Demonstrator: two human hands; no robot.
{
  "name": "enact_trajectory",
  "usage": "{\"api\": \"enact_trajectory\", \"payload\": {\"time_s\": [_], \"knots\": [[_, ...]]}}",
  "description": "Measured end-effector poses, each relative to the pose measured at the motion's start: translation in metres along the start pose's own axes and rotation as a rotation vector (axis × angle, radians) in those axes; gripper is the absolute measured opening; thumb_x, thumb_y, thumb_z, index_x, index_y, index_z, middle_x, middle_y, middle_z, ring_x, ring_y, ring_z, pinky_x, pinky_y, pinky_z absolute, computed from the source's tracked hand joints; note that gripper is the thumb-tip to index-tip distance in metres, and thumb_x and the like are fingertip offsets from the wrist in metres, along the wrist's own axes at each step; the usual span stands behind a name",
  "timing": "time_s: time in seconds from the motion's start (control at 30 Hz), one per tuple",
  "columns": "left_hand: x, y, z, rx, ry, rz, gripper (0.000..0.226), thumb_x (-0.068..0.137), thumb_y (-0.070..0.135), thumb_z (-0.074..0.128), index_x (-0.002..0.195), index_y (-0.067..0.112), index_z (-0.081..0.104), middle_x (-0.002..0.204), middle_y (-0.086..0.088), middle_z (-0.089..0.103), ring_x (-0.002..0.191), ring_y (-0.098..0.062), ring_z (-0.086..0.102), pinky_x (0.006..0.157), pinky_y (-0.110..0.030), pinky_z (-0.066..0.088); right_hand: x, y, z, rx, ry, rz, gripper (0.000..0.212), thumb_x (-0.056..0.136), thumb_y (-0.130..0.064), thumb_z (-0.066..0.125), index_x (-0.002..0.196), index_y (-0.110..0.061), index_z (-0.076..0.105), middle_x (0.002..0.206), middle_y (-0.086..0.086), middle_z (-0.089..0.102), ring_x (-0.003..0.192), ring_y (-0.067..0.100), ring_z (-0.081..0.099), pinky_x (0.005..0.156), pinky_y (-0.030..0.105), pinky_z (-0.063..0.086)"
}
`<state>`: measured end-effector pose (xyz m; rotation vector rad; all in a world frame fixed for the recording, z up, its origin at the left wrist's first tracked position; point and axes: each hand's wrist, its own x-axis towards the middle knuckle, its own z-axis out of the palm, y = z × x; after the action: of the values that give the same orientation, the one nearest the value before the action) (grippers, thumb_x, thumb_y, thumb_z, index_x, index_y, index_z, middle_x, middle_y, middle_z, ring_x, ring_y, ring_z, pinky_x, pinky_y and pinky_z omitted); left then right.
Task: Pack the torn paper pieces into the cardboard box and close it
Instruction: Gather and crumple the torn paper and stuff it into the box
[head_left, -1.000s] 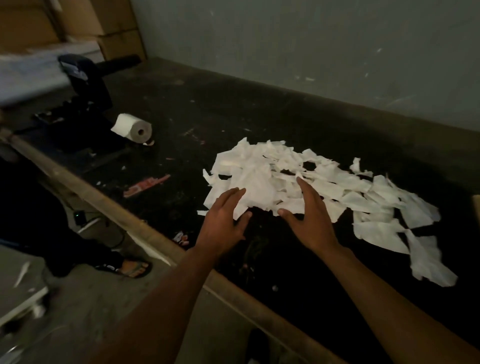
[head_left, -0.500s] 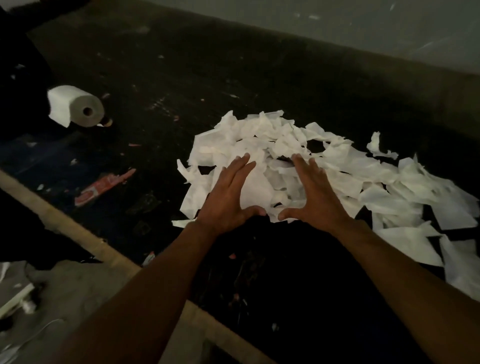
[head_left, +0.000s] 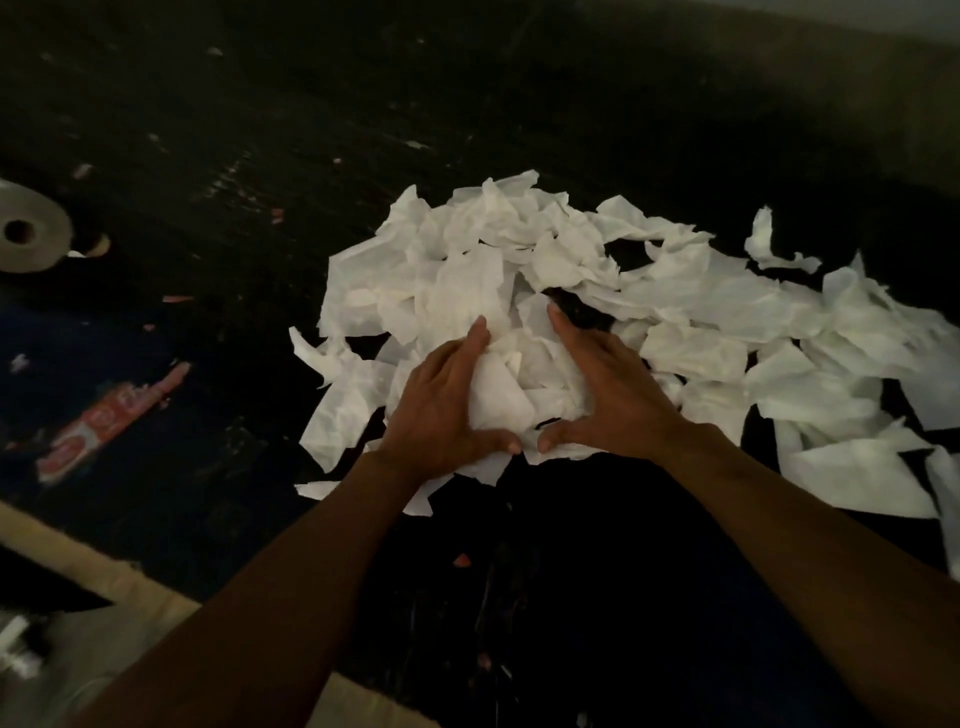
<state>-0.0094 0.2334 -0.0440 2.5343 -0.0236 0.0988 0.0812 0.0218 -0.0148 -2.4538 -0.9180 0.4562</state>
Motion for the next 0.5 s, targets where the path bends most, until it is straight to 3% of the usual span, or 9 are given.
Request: {"api": "enact_trajectory", "payload": {"time_s": [0.07,0.17,0.23,0.33,0.4,0.5], "knots": [[0.001,0.0,0.002,-0.039,0.019,-0.021,0.13,0.056,0.069,0.076,0.153,0.019,0.004,0.148,0.005,0.039,0.135,-0.015,0.031,0.109,-0.03,0.023,0.003,0.001,0.006,0.021,0.036,0.045,0.134,0.05,-0.069,0.079,0.142,-0.054,-0.017,0.153,-0.005,0.027,0.137,0.018,0.022,0.113,0.044,0.023],[0.001,-0.001,0.006,-0.084,0.066,-0.058,0.125,0.06,0.065,0.076,0.152,0.019,0.004,0.136,0.002,0.052,0.126,-0.015,0.041,0.102,-0.026,0.026,0.007,0.005,0.02,0.018,0.13,0.008,0.133,0.05,-0.076,0.073,0.149,-0.043,-0.009,0.144,-0.014,0.044,0.131,0.015,0.032,0.109,0.045,0.03],[0.002,-0.004,0.008,-0.091,0.096,-0.056,0.121,0.062,0.068,0.07,0.152,0.017,0.007,0.128,0.002,0.057,0.118,-0.015,0.048,0.096,-0.024,0.03,0.009,0.008,0.028,0.049,0.182,-0.014,0.13,0.051,-0.077,0.072,0.151,-0.038,0.0,0.135,-0.01,0.052,0.131,0.016,0.036,0.108,0.043,0.034],[0.003,-0.006,0.012,-0.063,0.14,-0.031,0.11,0.064,0.069,0.064,0.151,0.016,0.02,0.124,-0.001,0.061,0.112,-0.018,0.052,0.093,-0.031,0.037,0.01,0.007,0.033,0.073,0.205,-0.04,0.116,0.056,-0.074,0.07,0.151,-0.033,0.017,0.13,-0.004,0.053,0.127,0.016,0.036,0.105,0.032,0.033],[0.003,-0.005,0.012,-0.063,0.171,-0.016,0.102,0.065,0.067,0.062,0.148,0.017,0.03,0.124,-0.002,0.06,0.112,-0.02,0.051,0.093,-0.034,0.039,0.011,0.007,0.033,0.009,0.237,-0.08,0.109,0.058,-0.078,0.064,0.149,-0.029,0.029,0.129,0.0,0.052,0.119,0.016,0.036,0.103,0.034,0.035],[0.003,-0.006,0.011,-0.078,0.201,0.007,0.097,0.065,0.064,0.065,0.145,0.015,0.037,0.129,-0.005,0.056,0.114,-0.016,0.045,0.098,-0.022,0.032,0.013,0.007,0.031,0.021,0.272,-0.104,0.115,0.055,-0.074,0.07,0.15,-0.028,0.024,0.142,0.004,0.041,0.126,0.016,0.036,0.105,0.035,0.034]]}}
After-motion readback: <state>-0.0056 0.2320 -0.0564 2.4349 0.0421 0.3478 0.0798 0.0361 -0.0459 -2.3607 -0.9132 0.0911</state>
